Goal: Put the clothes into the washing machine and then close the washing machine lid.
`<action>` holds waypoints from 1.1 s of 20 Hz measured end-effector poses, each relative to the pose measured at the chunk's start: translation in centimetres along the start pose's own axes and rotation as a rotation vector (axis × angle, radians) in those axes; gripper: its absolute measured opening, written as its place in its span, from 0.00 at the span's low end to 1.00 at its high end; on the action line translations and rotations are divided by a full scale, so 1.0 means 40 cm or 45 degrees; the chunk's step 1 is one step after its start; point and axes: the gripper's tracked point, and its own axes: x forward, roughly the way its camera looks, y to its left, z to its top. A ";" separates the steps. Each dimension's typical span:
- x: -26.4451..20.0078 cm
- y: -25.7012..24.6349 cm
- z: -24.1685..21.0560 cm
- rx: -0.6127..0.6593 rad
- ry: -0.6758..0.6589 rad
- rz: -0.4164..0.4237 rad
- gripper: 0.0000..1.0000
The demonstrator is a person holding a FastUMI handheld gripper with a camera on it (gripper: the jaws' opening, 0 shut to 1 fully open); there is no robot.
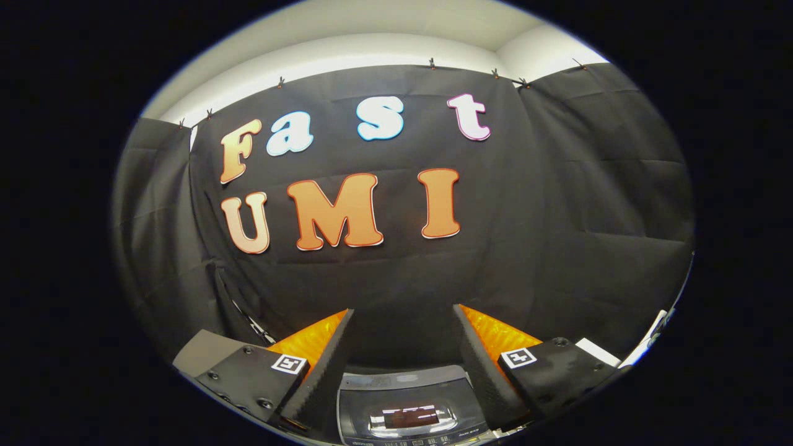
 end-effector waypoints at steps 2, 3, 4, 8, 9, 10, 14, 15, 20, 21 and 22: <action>-0.031 -0.019 0.035 0.010 -0.033 -0.022 0.98; -0.043 -0.028 0.051 0.017 -0.048 -0.033 0.98; -0.054 -0.036 0.065 0.021 -0.065 -0.042 0.98; -0.101 -0.079 0.108 0.017 -0.111 -0.096 0.98; -0.114 -0.083 0.115 0.015 -0.120 -0.104 0.98; -0.124 -0.090 0.119 0.012 -0.128 -0.113 0.98; -0.149 -0.100 0.130 -0.007 -0.142 -0.136 0.98; -0.153 -0.101 0.134 -0.007 -0.145 -0.138 0.98; -0.155 -0.092 0.127 -0.006 -0.142 -0.143 0.98; -0.154 -0.093 0.123 -0.006 -0.138 -0.145 0.98; -0.154 -0.092 0.119 -0.006 -0.134 -0.147 0.98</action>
